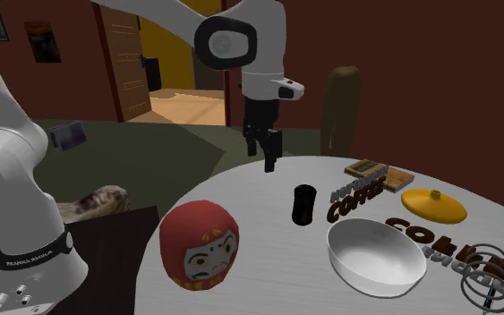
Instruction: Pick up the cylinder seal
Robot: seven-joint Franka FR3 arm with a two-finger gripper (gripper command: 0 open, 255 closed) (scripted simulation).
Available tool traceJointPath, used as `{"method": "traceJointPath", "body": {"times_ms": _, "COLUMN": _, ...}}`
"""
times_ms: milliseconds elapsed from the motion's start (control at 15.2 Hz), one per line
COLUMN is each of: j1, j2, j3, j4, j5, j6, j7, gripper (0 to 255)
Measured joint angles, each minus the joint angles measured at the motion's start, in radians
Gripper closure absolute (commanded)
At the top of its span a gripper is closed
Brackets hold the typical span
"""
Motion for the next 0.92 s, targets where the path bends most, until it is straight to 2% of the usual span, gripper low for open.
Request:
{"method": "traceJointPath", "body": {"times_ms": 264, "j1": -0.007, "j2": 0.146, "j3": -0.010, "j4": 0.093, "j5": 0.026, "j6": 0.053, "j7": -0.045, "gripper": 0}}
{"method": "traceJointPath", "body": {"times_ms": 594, "j1": -0.027, "j2": 0.349, "j3": -0.009, "j4": 0.264, "j5": 0.065, "j6": 0.084, "j7": -0.096, "gripper": 0}}
{"method": "traceJointPath", "body": {"times_ms": 924, "j1": -0.037, "j2": 0.406, "j3": -0.008, "j4": 0.273, "j5": 0.079, "j6": 0.131, "j7": -0.117, "gripper": 0}}
